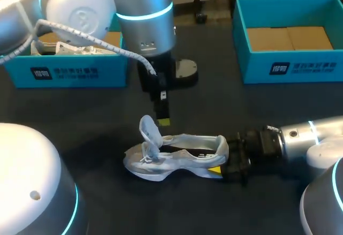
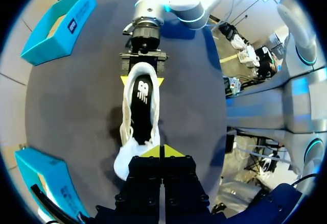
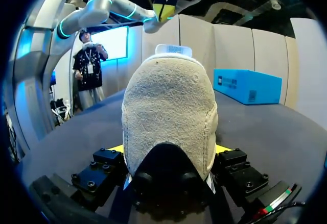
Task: Take the shoe out of the shoebox, open the shoe tongue, remove and reinsert the insole, then place the shoe into the shoebox
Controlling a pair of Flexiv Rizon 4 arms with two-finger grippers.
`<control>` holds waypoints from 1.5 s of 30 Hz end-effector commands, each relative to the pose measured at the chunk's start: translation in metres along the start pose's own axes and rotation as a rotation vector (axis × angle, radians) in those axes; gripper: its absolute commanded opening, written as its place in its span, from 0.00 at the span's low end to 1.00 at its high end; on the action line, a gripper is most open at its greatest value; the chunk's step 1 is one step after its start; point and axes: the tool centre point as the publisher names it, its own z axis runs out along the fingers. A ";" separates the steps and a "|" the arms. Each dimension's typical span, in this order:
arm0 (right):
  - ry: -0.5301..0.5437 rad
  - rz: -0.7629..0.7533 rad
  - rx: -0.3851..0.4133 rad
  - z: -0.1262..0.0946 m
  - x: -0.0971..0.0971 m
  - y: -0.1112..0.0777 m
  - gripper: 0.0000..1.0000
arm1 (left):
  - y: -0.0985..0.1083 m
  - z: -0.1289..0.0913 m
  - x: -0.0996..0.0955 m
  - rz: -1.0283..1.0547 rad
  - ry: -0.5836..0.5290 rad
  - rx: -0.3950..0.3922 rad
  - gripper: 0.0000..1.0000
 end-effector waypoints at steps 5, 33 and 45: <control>-0.002 0.001 0.002 -0.001 0.001 0.000 0.00 | -0.043 0.031 -0.012 0.057 0.021 -0.023 0.00; -0.002 0.001 0.002 -0.001 0.001 0.000 0.00 | -0.069 0.082 -0.026 0.168 0.033 -0.049 0.00; -0.002 0.001 0.002 -0.001 0.001 0.000 0.00 | -0.071 0.105 -0.033 0.128 -0.006 -0.067 0.00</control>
